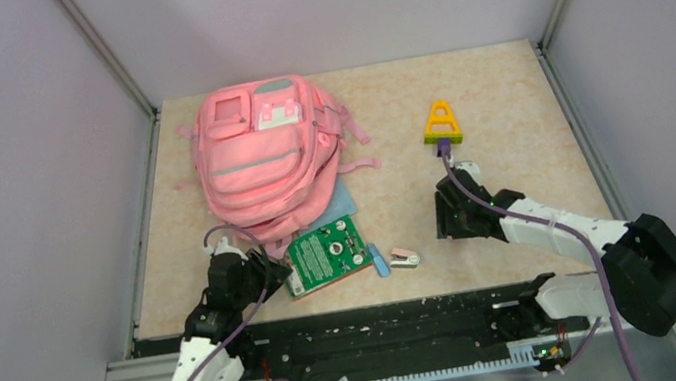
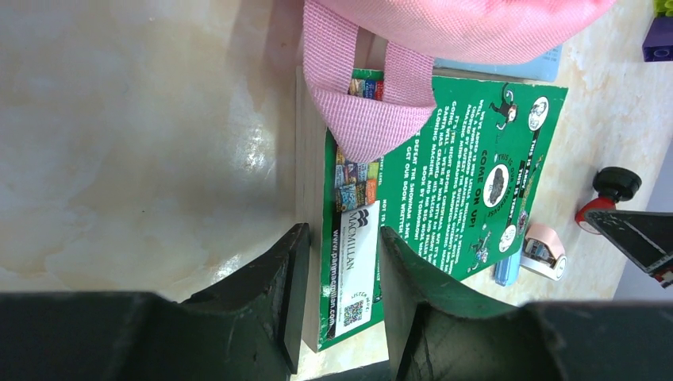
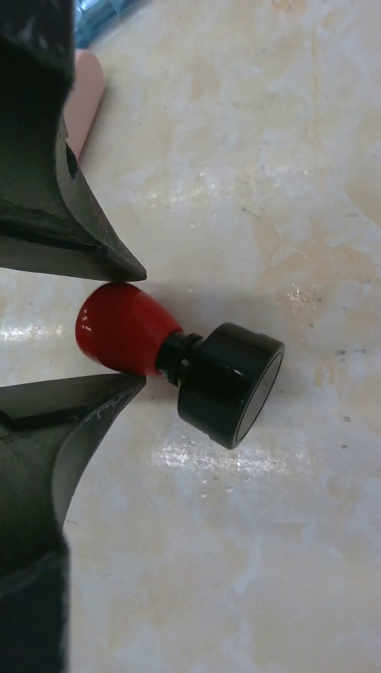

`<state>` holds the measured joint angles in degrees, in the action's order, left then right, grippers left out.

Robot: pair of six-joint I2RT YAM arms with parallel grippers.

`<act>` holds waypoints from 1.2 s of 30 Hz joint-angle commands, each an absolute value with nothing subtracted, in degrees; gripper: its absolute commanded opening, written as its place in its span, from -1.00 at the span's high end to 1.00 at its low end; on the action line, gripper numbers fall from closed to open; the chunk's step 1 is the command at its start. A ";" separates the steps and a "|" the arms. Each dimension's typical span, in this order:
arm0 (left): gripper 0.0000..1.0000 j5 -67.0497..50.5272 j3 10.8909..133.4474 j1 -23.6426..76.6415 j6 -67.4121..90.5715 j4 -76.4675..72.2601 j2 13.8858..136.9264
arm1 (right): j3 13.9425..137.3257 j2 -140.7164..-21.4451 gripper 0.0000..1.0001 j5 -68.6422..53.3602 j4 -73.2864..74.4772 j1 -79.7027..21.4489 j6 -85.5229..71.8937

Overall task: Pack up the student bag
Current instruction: Move the personal item to the center of the board.

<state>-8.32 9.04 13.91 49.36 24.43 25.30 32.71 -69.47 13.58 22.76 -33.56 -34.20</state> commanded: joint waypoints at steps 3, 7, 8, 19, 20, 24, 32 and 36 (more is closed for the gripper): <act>0.16 -9.25 8.73 14.06 49.15 22.59 23.40 | 36.75 -76.64 0.40 15.82 17.19 -33.49 -30.08; 0.16 -9.10 8.45 14.06 49.54 23.03 22.64 | 37.69 -80.65 0.54 12.00 12.05 -33.85 -27.73; 0.16 -9.06 8.40 14.06 49.63 23.07 22.50 | 38.15 -81.59 0.55 10.86 10.56 -34.33 -26.61; 0.16 -8.87 8.36 14.06 49.92 23.77 22.04 | 48.47 -95.64 0.48 0.57 4.44 -40.01 -19.44; 0.16 -8.86 8.33 14.06 50.00 23.86 21.95 | 48.73 -95.86 0.42 0.31 4.33 -40.07 -19.52; 0.16 -8.70 8.35 14.06 50.09 23.86 21.62 | 48.86 -94.91 -0.11 0.46 4.99 -40.13 -19.35; 0.16 -8.70 8.48 14.06 50.14 23.99 21.76 | 49.48 -88.63 -0.55 4.27 9.55 -40.17 -18.68; 0.16 -8.75 8.58 14.06 50.03 24.08 21.71 | 49.61 -85.00 -0.56 5.94 11.86 -40.76 -19.24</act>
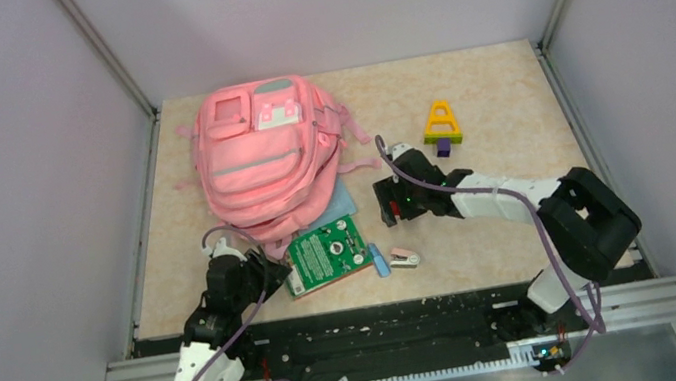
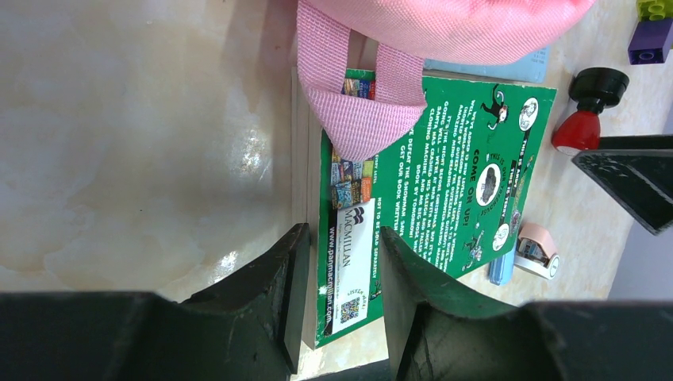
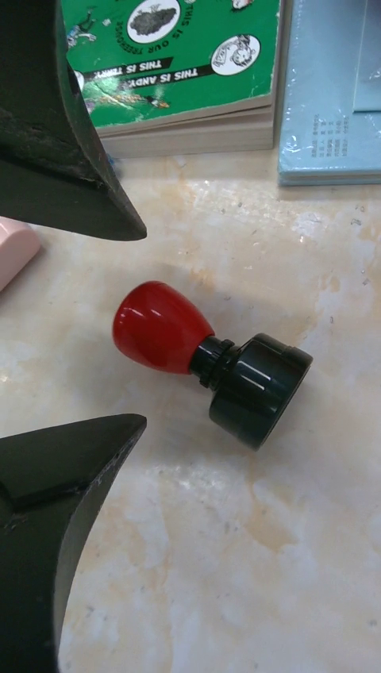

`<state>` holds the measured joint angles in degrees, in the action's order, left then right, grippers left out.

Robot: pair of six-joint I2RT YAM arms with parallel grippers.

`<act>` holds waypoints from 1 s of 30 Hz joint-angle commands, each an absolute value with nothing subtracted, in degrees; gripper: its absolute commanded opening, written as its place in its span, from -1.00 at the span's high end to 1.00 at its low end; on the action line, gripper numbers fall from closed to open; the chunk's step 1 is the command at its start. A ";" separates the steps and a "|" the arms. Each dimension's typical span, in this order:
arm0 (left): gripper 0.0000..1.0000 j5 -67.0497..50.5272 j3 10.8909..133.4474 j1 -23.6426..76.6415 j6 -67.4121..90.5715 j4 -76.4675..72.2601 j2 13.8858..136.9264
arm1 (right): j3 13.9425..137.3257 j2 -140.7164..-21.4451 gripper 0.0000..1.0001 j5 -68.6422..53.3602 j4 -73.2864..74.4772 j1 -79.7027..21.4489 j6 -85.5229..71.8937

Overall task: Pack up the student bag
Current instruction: Move the personal item to the center of the board, then adjust the personal item at the center of the board.

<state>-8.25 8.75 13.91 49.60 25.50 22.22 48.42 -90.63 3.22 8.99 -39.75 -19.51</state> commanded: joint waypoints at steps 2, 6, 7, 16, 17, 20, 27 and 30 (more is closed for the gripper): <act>0.16 -8.63 8.55 14.06 50.05 24.08 21.66 | 49.65 -83.17 -0.56 5.91 12.20 -41.65 -19.41; 0.16 -8.64 8.44 14.06 50.16 24.08 21.74 | 49.60 -81.98 -0.55 4.41 11.52 -42.49 -21.31; 0.16 -8.69 8.50 14.06 50.23 24.08 21.77 | 50.04 -82.23 -0.55 5.08 12.11 -42.46 -21.83; 0.16 -9.09 7.98 14.06 50.53 23.59 21.74 | 49.21 -88.27 -0.56 -13.71 0.57 -42.45 -22.39; 0.16 -9.14 7.92 14.06 50.54 23.48 21.86 | 49.76 -90.03 -0.56 -15.07 -1.30 -42.45 -22.48; 0.16 -8.98 7.87 14.06 50.54 23.55 21.85 | 52.11 -94.94 -0.56 -17.67 -3.06 -42.47 -21.57; 0.16 -8.96 6.89 14.06 50.71 22.90 22.46 | 55.10 -102.04 -0.45 -29.21 -7.88 -42.45 -21.67; 0.16 -9.27 6.71 14.06 50.55 22.40 22.80 | 54.85 -104.34 -0.42 -36.23 -11.82 -42.54 -23.52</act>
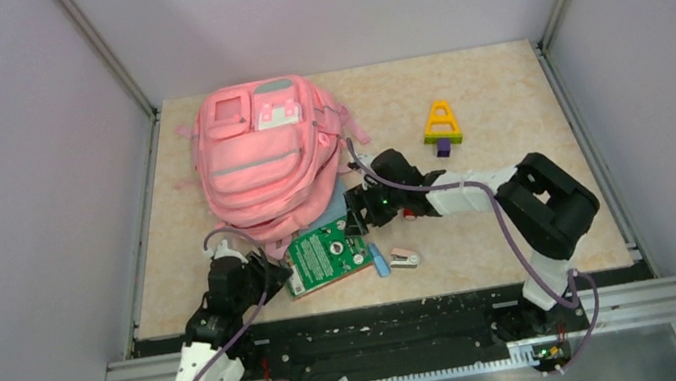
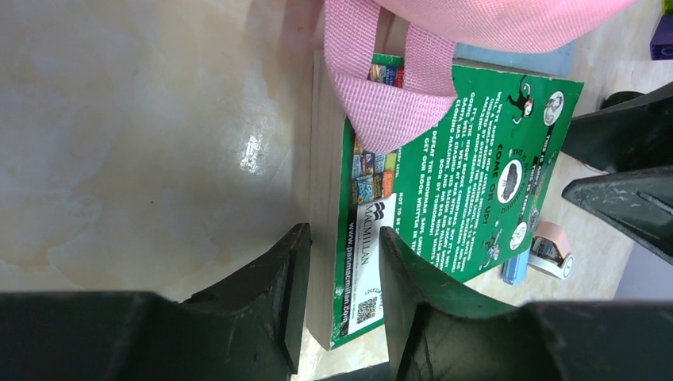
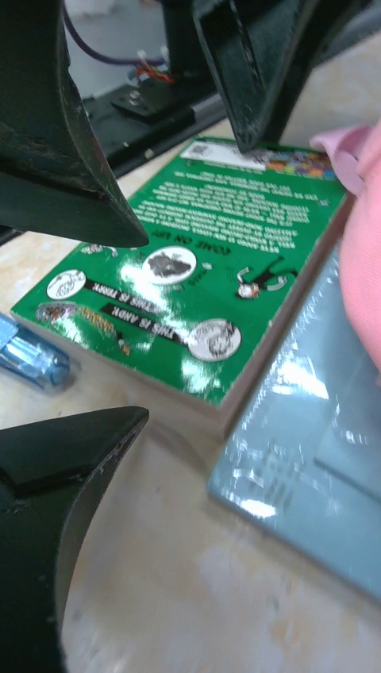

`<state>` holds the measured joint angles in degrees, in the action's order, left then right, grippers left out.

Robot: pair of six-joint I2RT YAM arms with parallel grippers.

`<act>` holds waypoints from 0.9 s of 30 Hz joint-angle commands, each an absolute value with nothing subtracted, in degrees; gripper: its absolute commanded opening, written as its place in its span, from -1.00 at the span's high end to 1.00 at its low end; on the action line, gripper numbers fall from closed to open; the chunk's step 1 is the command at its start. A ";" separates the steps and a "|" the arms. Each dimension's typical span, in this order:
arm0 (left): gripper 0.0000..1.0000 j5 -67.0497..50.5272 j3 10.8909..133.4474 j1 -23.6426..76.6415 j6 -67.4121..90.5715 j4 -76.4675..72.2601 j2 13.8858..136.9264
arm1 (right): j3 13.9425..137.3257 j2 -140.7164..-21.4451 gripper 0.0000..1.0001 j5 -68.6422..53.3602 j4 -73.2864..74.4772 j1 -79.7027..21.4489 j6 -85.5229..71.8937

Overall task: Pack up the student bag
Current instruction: Adjust the personal item at the center of the board.

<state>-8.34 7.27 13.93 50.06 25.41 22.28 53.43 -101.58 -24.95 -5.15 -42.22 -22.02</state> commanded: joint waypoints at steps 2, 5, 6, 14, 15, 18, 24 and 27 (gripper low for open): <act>0.16 -9.59 6.48 14.06 50.46 21.76 23.19 | 54.63 -105.91 -0.40 -40.37 -14.78 -42.81 -25.37; 0.17 -10.73 5.85 14.06 50.36 19.88 24.08 | 54.41 -107.69 -0.37 -44.50 -20.29 -43.95 -28.12; 0.17 -11.24 5.66 14.06 50.37 19.29 24.46 | 54.41 -107.89 -0.35 -45.73 -22.22 -44.44 -29.09; 0.20 -9.51 7.13 14.06 49.58 21.28 24.99 | 57.48 -100.38 -0.48 -22.53 -4.91 -46.37 -24.07; 0.19 -8.85 7.39 14.06 49.57 21.79 24.44 | 57.63 -98.30 -0.52 -17.04 -1.31 -46.06 -23.45; 0.14 -7.75 7.97 14.06 49.63 22.84 22.28 | 55.57 -90.84 -0.56 -6.68 6.33 -42.90 -23.34; 0.00 -7.06 7.43 14.06 50.27 23.12 20.23 | 51.46 -78.42 -0.63 13.93 20.60 -36.88 -24.82; -0.05 -7.32 7.47 14.06 50.19 23.12 20.37 | 48.71 -75.79 -0.67 17.79 25.56 -31.22 -27.54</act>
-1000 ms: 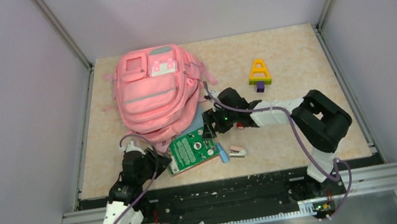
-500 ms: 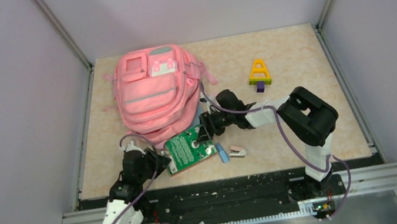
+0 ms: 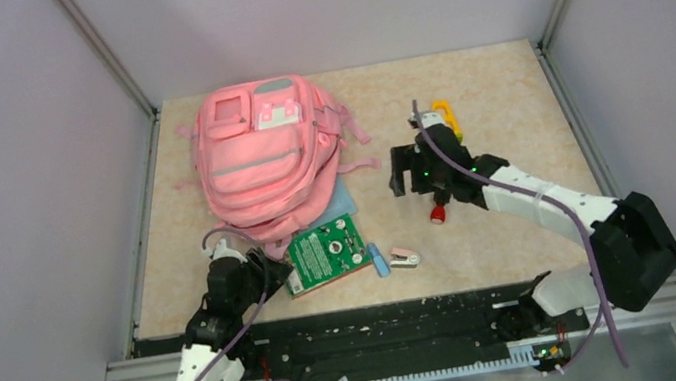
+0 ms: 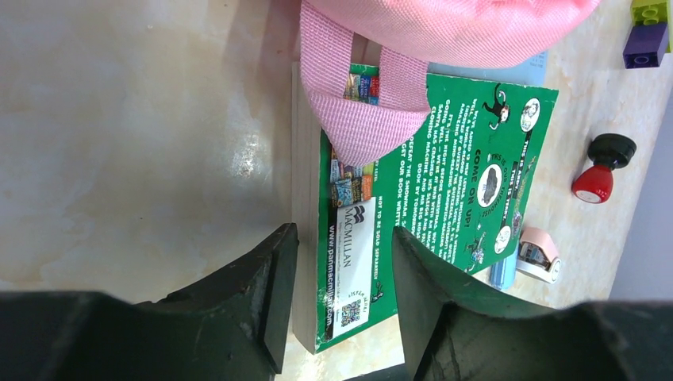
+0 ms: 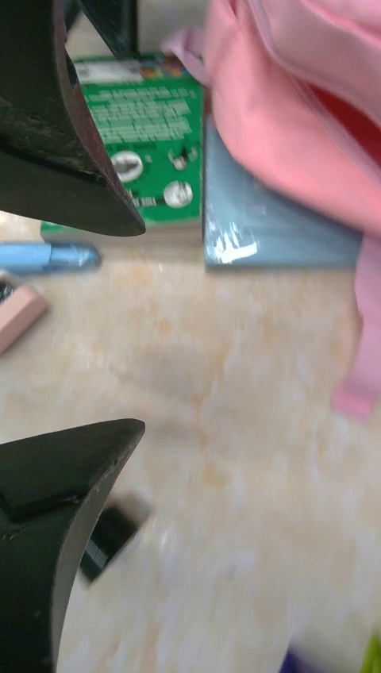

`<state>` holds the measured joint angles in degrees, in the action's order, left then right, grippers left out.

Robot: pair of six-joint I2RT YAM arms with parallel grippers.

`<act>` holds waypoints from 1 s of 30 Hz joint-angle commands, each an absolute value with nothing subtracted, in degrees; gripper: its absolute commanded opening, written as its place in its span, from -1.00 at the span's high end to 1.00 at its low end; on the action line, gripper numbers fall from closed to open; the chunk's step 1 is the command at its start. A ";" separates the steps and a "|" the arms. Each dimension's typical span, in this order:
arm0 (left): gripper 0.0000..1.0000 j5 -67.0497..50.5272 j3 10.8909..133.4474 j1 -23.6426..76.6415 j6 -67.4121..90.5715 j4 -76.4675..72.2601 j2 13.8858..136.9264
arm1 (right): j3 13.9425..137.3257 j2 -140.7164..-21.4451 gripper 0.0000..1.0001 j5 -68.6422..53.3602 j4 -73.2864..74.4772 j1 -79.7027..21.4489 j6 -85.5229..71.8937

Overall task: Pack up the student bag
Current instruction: Adjust the personal item at the center of the board.

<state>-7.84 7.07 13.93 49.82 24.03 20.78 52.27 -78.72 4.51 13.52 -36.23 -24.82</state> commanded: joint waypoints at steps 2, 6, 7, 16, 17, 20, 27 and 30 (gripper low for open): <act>-0.07 -7.45 7.56 14.06 50.02 23.09 20.59 | 45.76 -74.50 -0.67 17.41 25.57 -28.45 -28.34; -0.09 -7.85 7.56 14.06 49.86 22.87 20.90 | 41.96 -74.25 -0.65 16.42 24.04 -26.81 -29.12; -0.09 -8.01 7.57 14.06 49.77 22.85 20.89 | 41.57 -74.80 -0.64 16.02 23.40 -26.54 -29.22; -0.10 -8.53 7.60 14.06 49.66 23.38 20.36 | 41.76 -81.38 -0.23 13.60 17.48 -26.28 -28.64; -0.10 -8.51 7.59 14.06 49.78 23.46 20.33 | 42.09 -81.98 -0.15 13.43 17.60 -26.28 -28.56; -0.10 -8.44 7.56 14.06 49.75 23.48 20.11 | 42.49 -82.49 0.26 12.21 18.21 -26.28 -28.08; -0.10 -8.38 7.72 14.06 49.44 22.88 20.13 | 42.15 -79.32 0.96 -1.22 17.05 -26.28 -25.85; -0.10 -8.36 8.10 14.06 49.23 22.90 20.14 | 44.46 -80.49 1.00 -9.90 19.95 -26.33 -25.11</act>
